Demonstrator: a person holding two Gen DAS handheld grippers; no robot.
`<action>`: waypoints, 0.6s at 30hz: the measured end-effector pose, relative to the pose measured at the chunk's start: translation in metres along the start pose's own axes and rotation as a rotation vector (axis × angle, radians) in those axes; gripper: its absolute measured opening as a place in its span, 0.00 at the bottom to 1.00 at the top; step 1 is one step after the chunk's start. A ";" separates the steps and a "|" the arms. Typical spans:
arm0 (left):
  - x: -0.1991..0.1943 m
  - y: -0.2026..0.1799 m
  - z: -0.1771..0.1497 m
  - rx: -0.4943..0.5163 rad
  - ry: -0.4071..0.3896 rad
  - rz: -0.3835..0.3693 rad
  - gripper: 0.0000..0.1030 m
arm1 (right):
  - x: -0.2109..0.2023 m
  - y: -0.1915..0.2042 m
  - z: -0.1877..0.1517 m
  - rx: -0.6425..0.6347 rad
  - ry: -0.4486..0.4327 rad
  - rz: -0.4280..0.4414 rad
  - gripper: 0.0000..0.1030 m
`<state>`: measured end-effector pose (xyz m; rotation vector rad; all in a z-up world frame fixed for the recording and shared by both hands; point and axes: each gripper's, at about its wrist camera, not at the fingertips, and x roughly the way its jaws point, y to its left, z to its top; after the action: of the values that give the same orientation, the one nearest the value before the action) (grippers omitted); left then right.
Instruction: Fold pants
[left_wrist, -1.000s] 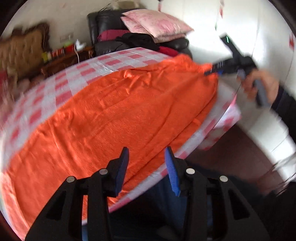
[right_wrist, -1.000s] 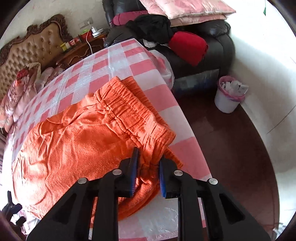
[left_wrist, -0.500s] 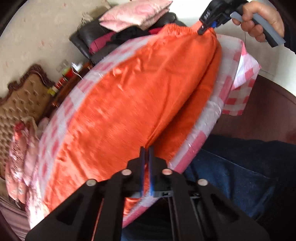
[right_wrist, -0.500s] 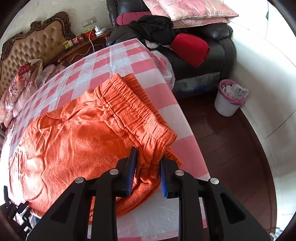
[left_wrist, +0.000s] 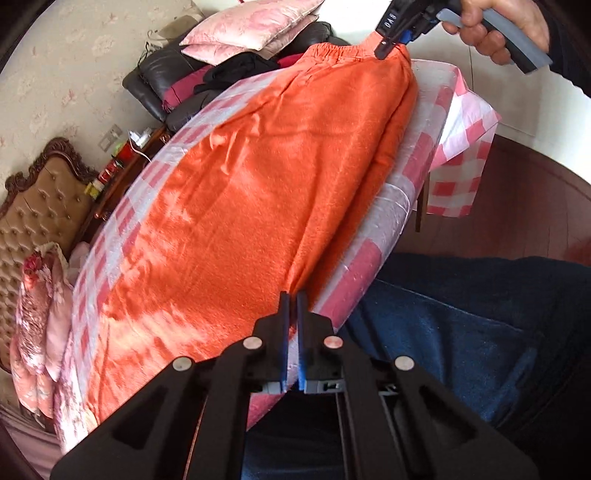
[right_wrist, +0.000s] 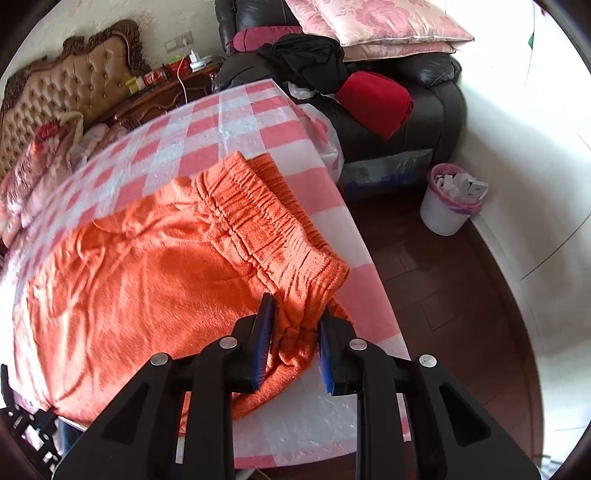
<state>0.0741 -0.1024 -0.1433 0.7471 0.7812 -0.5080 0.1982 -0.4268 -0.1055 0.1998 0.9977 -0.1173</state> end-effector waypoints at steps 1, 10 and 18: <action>-0.001 0.002 0.000 -0.008 -0.002 -0.009 0.06 | 0.001 0.003 -0.002 -0.018 0.000 -0.024 0.20; -0.026 0.061 -0.020 -0.262 -0.055 -0.110 0.28 | -0.029 -0.012 -0.007 -0.036 0.016 -0.140 0.73; -0.023 0.131 -0.024 -0.529 -0.138 -0.052 0.49 | -0.011 0.031 0.086 -0.175 -0.020 0.069 0.84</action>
<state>0.1350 0.0028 -0.0840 0.1995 0.7623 -0.3701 0.2688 -0.4151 -0.0480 0.0731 0.9742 0.0310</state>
